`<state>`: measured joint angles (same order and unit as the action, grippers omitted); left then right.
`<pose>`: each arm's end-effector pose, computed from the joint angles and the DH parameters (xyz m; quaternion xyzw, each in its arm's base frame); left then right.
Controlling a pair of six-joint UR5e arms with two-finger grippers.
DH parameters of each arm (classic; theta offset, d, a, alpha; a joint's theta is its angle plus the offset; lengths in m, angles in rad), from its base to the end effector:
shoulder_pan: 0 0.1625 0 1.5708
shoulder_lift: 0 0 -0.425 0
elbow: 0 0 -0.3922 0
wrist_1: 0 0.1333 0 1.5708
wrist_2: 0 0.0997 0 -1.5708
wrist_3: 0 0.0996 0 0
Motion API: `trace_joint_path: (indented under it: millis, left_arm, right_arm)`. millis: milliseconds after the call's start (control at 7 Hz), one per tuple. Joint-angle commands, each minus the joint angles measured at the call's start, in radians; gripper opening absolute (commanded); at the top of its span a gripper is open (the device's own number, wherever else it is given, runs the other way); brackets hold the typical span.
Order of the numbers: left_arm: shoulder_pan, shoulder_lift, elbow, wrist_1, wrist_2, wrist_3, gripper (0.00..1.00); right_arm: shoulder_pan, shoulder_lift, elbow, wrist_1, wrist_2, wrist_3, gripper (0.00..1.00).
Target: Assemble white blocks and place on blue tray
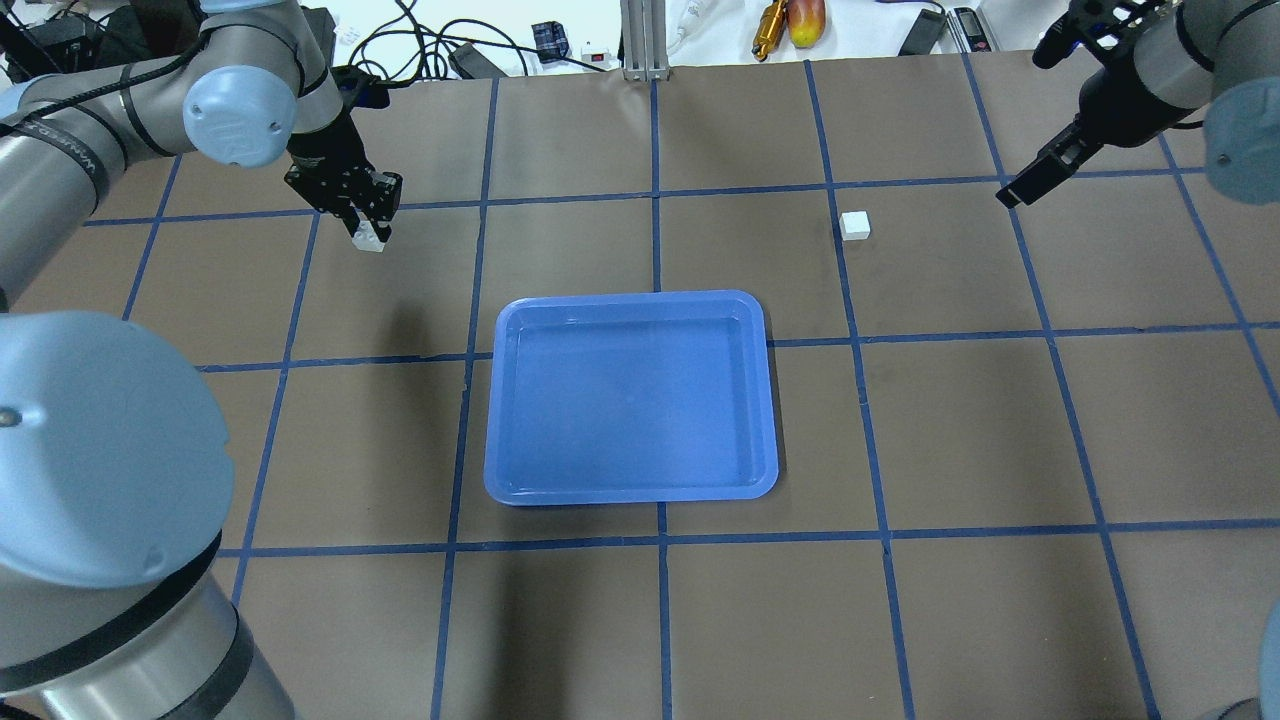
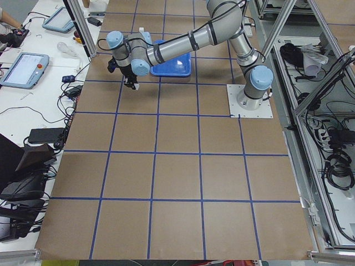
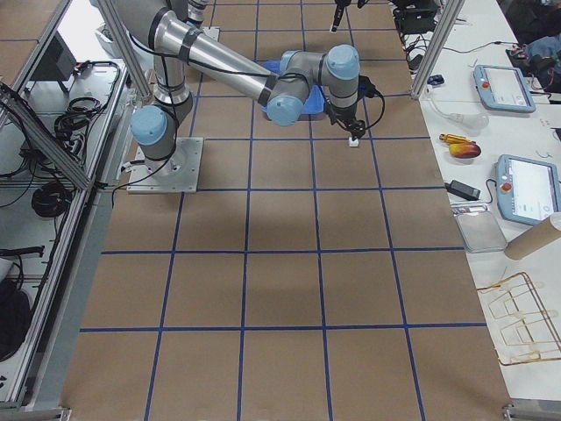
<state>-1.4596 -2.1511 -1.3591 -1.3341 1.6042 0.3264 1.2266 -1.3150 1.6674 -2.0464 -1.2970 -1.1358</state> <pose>-0.0532 -0.6948 0.2648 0.1082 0.9918 0.0679 0.0020 -0.0470 -0.6060 0.3554 -0.3890 0.9091 -0.1369 0.0595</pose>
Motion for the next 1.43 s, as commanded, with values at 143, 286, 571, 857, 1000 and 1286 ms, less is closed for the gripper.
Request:
trace_joint_path:
  millis: [143, 286, 571, 857, 1000, 1286]
  left_arm:
    - [-0.181, 0.15, -0.217, 0.048, -0.035, -0.261, 0.14]
    - [-0.252, 0.183, -0.245, 0.09, -0.044, -0.358, 0.14]
    - [-0.371, 0.206, -0.325, 0.148, -0.043, -0.473, 0.14]
    - [-0.467, 0.177, -0.449, 0.391, -0.043, -0.634, 0.14]
    - [-0.472, 0.18, -0.487, 0.397, -0.043, -0.644, 0.14]
    - [-0.53, 0.198, -0.508, 0.397, -0.035, -0.71, 0.14]
  right_arm:
    - [0.001, 0.115, -0.002, -0.026, 0.048, -0.274, 1.0]
    - [0.004, 0.12, 0.009, -0.006, 0.036, -0.297, 1.0]
    - [0.014, 0.167, 0.003, -0.001, 0.057, -0.488, 0.96]
    - [0.033, 0.19, -0.04, -0.001, 0.064, -0.538, 0.99]
    - [0.037, 0.224, -0.041, -0.004, 0.067, -0.526, 0.99]
    - [0.045, 0.273, -0.057, -0.018, 0.157, -0.526, 1.0]
